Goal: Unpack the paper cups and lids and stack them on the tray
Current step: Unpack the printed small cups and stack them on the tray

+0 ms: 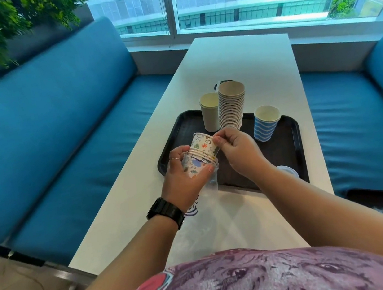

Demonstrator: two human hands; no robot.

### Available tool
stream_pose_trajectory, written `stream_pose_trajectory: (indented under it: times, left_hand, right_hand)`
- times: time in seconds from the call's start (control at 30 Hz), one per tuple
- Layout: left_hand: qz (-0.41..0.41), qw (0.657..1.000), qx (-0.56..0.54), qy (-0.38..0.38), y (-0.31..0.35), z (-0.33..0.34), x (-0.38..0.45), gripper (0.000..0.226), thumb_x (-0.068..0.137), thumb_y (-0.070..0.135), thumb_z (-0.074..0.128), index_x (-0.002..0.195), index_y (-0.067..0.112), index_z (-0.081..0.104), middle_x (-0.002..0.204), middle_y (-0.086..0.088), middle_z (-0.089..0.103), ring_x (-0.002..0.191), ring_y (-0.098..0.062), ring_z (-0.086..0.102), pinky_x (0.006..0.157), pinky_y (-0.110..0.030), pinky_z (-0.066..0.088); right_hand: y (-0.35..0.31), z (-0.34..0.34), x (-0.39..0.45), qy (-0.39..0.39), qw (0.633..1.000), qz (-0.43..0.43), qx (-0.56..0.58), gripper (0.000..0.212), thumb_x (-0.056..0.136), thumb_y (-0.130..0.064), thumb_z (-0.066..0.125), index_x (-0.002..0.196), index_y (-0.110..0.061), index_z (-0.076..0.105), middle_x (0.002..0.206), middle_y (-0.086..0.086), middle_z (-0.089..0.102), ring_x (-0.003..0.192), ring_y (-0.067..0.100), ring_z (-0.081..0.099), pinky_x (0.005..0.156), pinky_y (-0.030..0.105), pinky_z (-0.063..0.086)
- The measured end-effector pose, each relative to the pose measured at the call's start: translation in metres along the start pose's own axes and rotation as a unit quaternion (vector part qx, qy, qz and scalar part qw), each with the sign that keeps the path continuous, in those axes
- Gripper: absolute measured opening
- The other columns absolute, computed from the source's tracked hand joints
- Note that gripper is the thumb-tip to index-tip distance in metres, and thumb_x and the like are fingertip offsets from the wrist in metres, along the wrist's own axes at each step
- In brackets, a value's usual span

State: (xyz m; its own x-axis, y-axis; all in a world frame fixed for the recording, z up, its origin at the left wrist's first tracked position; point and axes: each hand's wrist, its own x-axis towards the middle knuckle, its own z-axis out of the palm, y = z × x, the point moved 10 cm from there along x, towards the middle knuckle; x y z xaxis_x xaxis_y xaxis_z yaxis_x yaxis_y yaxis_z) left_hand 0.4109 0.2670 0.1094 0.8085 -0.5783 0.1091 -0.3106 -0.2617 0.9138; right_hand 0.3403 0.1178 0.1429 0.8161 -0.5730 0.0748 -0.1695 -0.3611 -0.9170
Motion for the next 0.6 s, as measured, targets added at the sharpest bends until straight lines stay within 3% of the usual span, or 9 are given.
stream_pose_trajectory:
  times: [0.17,0.33,0.43,0.6]
  left_hand:
    - [-0.018,1.000,-0.009,-0.001,-0.003,0.003,-0.001,0.067,0.082,0.026,0.079,0.131,0.027,0.032,0.119,0.011,0.036,0.102,-0.007,0.055,0.079,-0.016,0.053]
    - [-0.025,0.999,-0.027,0.006,-0.006,0.000,0.003,0.064,0.081,0.029,0.079,0.125,0.030,0.033,0.121,0.008,0.043,0.108,-0.011,0.056,0.077,-0.012,0.053]
    - [-0.023,0.999,-0.034,0.012,-0.008,-0.003,0.004,0.063,0.080,0.029,0.080,0.123,0.032,0.033,0.124,0.004,0.049,0.108,-0.011,0.059,0.077,-0.012,0.054]
    - [-0.031,0.998,-0.047,0.018,-0.012,-0.005,0.005,0.061,0.081,0.029,0.080,0.121,0.033,0.034,0.123,0.003,0.051,0.105,-0.008,0.060,0.076,-0.011,0.053]
  right_hand:
    - [-0.013,-0.015,0.018,0.013,0.999,-0.028,-0.019,0.007,0.097,-0.025,0.057,0.098,-0.026,0.063,0.092,-0.012,0.063,0.083,0.003,0.060,0.056,0.008,0.045]
    - [-0.040,-0.043,0.049,0.063,0.991,-0.081,-0.085,0.014,0.096,-0.027,0.059,0.102,-0.020,0.069,0.096,-0.008,0.066,0.084,0.007,0.059,0.059,0.007,0.038]
    - [-0.066,-0.072,0.070,0.125,0.975,-0.132,-0.127,0.017,0.094,-0.025,0.059,0.102,-0.016,0.072,0.099,-0.001,0.070,0.089,0.015,0.063,0.069,0.020,0.045]
    - [-0.103,-0.121,0.093,0.206,0.933,-0.189,-0.226,0.024,0.096,-0.024,0.053,0.107,-0.011,0.069,0.106,0.008,0.069,0.099,0.024,0.059,0.083,0.035,0.044]
